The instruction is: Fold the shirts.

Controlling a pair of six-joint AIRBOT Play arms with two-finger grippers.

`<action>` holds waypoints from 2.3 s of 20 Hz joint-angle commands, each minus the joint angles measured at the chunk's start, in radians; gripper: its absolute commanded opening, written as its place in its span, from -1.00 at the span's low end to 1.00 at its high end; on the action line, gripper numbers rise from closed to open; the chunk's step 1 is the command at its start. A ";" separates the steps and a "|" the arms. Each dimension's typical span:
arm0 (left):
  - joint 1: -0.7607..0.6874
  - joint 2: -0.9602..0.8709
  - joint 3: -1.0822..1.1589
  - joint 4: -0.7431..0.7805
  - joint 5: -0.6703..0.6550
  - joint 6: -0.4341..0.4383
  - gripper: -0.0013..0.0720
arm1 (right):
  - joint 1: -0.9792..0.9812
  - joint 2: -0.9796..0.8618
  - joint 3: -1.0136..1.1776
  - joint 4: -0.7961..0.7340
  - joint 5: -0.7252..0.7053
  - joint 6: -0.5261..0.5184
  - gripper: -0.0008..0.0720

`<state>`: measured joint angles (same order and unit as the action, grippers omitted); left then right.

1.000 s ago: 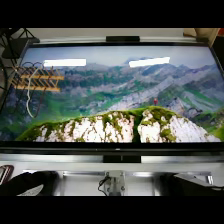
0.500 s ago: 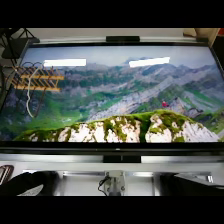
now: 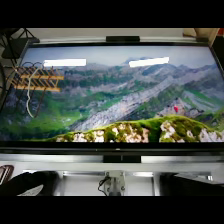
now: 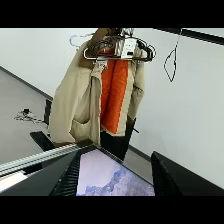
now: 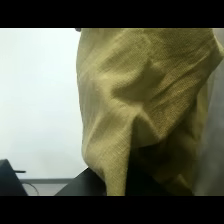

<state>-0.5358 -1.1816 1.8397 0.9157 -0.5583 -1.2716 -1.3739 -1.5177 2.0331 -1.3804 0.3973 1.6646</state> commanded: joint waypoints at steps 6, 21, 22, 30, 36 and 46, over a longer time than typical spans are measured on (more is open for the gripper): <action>0.002 0.000 0.000 0.004 -0.005 -0.008 0.51 | 0.000 0.005 0.008 0.210 -0.131 -0.065 -0.86; 0.002 0.001 0.000 0.012 -0.004 0.008 0.51 | 0.103 0.053 0.008 0.081 0.146 -0.150 -0.86; 0.002 0.002 0.000 0.021 -0.004 0.006 0.51 | 0.103 0.065 0.008 0.044 0.186 -0.140 -0.86; 0.013 0.003 0.000 0.037 -0.004 0.006 0.51 | 0.103 0.130 0.008 -0.107 0.446 0.001 -0.86; 0.027 0.002 0.000 0.038 -0.004 0.006 0.51 | 0.103 0.143 0.008 -0.149 0.530 0.052 -0.86; 0.032 0.015 0.000 0.036 -0.001 0.006 0.51 | 0.103 0.236 0.008 -0.429 0.776 0.198 -0.86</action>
<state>-0.5041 -1.1702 1.8397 0.9524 -0.5594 -1.2652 -1.2709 -1.3037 2.0430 -1.7187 1.0584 1.8153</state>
